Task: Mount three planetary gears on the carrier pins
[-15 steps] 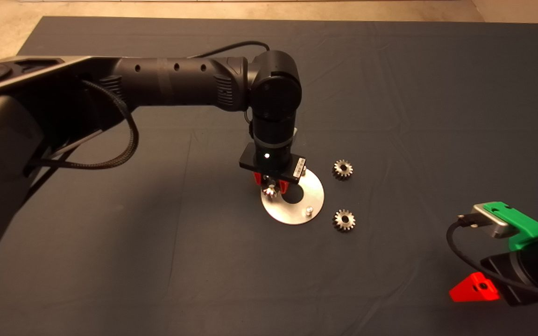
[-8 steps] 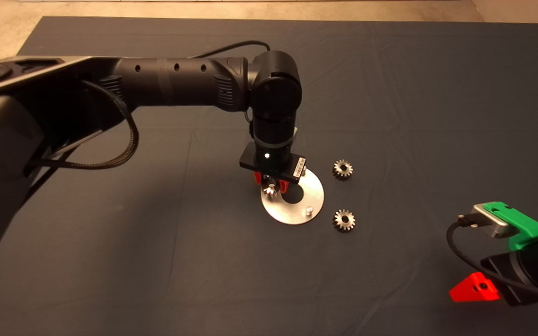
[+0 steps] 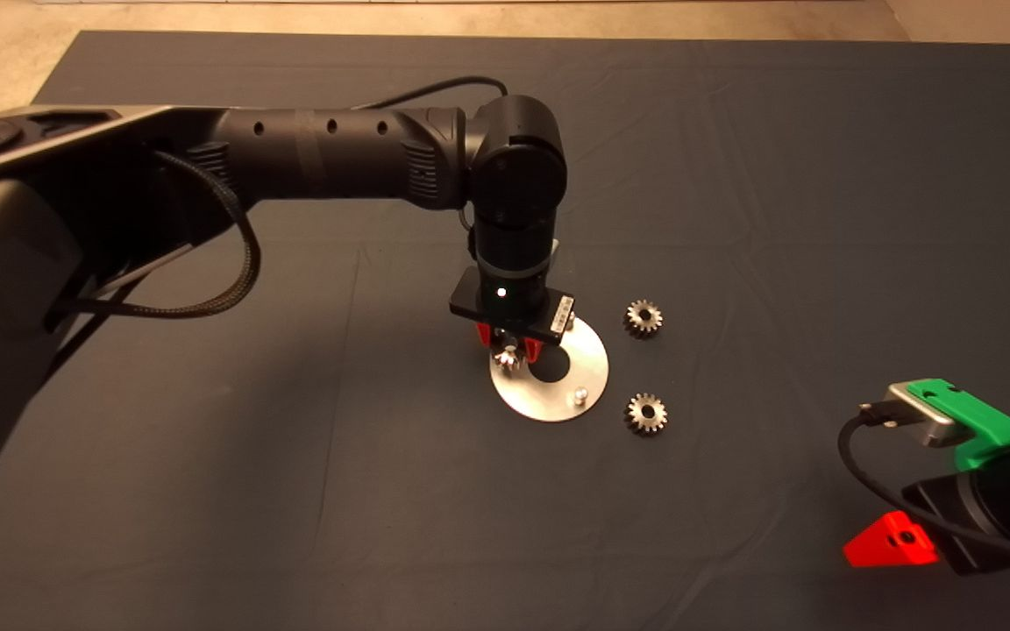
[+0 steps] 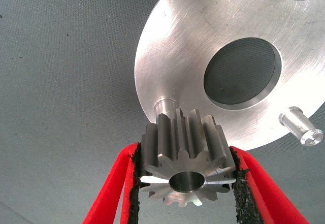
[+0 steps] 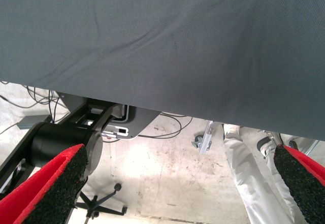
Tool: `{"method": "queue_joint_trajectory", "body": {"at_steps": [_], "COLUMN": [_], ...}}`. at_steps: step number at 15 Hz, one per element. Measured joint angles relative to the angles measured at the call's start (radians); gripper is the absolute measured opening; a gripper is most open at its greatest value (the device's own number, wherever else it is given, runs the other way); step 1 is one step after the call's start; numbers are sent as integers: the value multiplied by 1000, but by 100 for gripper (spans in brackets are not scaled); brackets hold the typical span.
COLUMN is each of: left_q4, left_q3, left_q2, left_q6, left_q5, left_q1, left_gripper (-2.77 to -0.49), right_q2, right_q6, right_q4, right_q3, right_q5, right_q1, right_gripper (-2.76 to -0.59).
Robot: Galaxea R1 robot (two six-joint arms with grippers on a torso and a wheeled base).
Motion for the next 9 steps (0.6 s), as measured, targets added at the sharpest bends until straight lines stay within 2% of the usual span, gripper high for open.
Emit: {"method": "queue_joint_trajectory", "body": {"at_steps": [9], "left_q4": [0], "left_q3": [0], "left_q2": [0], "left_q6": [0], "left_q5": [0], "left_q1": [0], "left_gripper": [-226], "right_q2": [0], "right_q6": [0], "right_q4": [0], "right_q3": [0], "right_q5": [0], "right_q1": [0], "right_gripper": [-62]}}
